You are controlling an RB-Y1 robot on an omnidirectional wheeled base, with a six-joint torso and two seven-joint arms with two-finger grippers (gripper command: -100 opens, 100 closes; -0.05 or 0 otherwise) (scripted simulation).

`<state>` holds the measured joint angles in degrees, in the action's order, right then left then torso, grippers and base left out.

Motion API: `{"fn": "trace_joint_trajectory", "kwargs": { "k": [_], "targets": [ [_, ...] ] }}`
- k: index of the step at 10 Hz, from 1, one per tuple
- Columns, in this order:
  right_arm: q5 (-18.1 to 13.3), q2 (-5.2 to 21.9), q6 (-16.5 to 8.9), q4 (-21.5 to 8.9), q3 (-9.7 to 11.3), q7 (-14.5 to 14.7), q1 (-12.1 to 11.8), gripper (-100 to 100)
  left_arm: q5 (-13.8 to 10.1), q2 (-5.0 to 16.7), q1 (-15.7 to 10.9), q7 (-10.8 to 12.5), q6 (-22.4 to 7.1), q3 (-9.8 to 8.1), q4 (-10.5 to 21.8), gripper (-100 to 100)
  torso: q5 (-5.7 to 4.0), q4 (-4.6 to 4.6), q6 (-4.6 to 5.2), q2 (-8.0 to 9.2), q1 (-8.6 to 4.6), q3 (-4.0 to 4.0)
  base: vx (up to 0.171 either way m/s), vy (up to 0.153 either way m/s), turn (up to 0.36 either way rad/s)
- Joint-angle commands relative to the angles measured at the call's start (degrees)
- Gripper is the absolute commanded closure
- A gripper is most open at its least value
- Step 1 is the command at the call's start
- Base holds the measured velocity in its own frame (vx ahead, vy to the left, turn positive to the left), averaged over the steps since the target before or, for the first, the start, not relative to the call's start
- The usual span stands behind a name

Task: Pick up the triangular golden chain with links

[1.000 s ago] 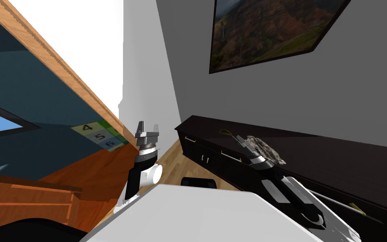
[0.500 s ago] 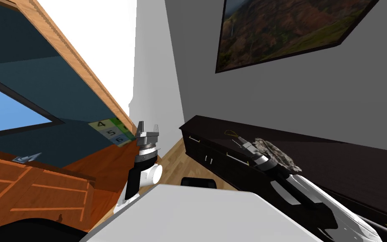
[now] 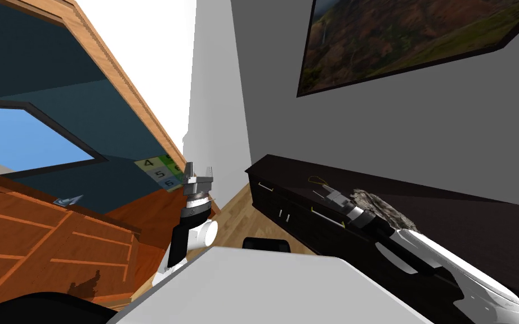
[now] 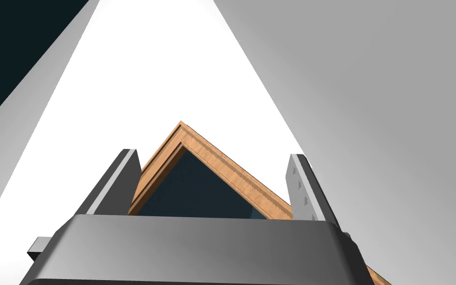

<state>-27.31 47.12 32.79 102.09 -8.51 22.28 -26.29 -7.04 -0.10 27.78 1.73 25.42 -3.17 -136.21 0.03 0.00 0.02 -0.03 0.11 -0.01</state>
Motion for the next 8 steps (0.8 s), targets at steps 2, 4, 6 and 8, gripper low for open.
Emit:
{"fn": "trace_joint_trajectory", "kwargs": {
  "k": [2,4,6,8],
  "targets": [
    [-2.6,4.0,-0.2,-2.4,-0.1,1.9,0.2,-100,0.0,0.0,0.0,0.0,0.0,0.00,0.0,0,-0.01,0.00,0.02,0.02,-0.05,0.01,0.015,0.029,0.073],
    [-4.3,6.5,-0.3,-4.2,-0.1,3.1,0.4,-100,0.0,0.0,0.0,0.0,0.0,0.00,0.0,0,0.00,0.00,0.00,-0.02,0.03,-0.01,0.026,0.049,0.097],
    [-7.6,10.5,-0.6,-7.7,0.1,5.4,0.9,-100,0.0,0.0,0.0,0.0,0.0,0.00,0.0,0,0.00,-0.01,0.01,-0.02,-0.01,-0.01,0.030,0.040,0.109],
    [-9.1,13.0,-0.9,-9.4,0.2,6.5,1.1,-100,0.0,0.0,0.0,0.0,0.0,0.00,0.0,0,0.00,-0.02,0.02,-0.09,-0.01,-0.05,0.040,0.032,0.069]
  ]
}}
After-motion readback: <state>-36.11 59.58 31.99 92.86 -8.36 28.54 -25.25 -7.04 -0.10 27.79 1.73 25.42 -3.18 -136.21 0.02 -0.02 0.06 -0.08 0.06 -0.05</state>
